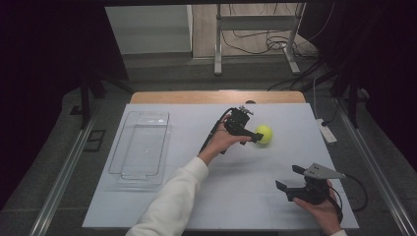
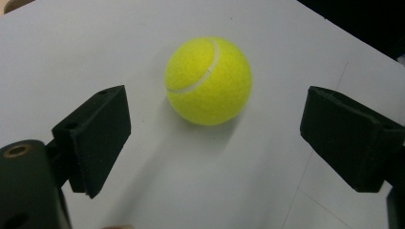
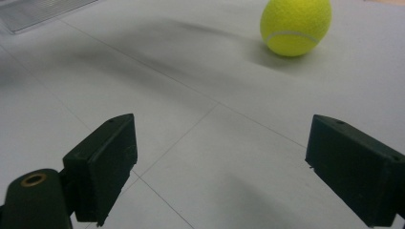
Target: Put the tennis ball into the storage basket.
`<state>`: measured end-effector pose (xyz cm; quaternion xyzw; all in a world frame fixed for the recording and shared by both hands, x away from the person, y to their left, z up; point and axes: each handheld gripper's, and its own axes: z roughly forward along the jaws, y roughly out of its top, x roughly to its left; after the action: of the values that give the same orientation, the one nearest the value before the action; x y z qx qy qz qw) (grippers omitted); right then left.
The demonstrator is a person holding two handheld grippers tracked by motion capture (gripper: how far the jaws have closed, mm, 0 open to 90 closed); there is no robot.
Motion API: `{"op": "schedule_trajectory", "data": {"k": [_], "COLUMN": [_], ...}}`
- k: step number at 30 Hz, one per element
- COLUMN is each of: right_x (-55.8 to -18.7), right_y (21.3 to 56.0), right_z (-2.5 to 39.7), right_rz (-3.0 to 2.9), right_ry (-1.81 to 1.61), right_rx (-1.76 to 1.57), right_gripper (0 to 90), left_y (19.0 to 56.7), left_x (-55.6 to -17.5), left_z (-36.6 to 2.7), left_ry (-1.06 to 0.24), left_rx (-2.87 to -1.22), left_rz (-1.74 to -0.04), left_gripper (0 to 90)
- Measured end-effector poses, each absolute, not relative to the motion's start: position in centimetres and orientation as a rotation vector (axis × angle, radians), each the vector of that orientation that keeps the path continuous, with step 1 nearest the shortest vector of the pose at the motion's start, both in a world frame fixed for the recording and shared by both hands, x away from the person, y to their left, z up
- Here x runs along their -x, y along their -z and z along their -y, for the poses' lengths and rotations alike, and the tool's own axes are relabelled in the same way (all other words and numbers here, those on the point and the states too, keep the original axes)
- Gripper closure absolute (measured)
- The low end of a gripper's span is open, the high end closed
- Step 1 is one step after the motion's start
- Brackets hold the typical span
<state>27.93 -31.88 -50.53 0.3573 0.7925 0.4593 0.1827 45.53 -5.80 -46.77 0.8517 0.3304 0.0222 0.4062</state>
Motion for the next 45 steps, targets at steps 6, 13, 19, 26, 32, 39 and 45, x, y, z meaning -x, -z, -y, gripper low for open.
{"op": "schedule_trajectory", "data": {"k": [6,13,19,26,32,39,45], "right_x": [-27.9,-27.9,-27.9,-27.9,-27.9,-27.9,-27.9], "right_y": [50.5,50.5,50.5,50.5,50.5,50.5,50.5], "right_z": [31.9,31.9,31.9,32.1,32.1,32.1,32.1], "right_rz": [-2.235,-2.235,-2.234,-2.231,-2.231,-2.233,-2.232], "right_ry": [-1.294,-1.291,-1.293,-1.303,-1.302,-1.297,-1.299], "right_rx": [-1.005,-1.005,-1.008,-1.009,-1.008,-1.01,-1.009], "right_gripper": [10.7,10.7,10.7,10.7,10.7,10.7,10.7], "left_y": [46.7,46.8,47.0,47.1,47.4,47.6,47.8], "left_x": [-45.6,-46.0,-46.3,-46.7,-46.9,-47.2,-47.7], "left_z": [6.0,6.3,6.7,7.6,8.1,8.3,8.6], "left_ry": [-0.055,-0.053,-0.048,-0.045,-0.043,-0.041,-0.039], "left_rx": [-2.148,-2.153,-2.162,-2.176,-2.182,-2.182,-2.187], "left_rz": [-0.833,-0.832,-0.832,-0.825,-0.83,-0.84,-0.848], "left_gripper": [11.4,11.5,11.5,11.4,11.4,11.5,11.5]}}
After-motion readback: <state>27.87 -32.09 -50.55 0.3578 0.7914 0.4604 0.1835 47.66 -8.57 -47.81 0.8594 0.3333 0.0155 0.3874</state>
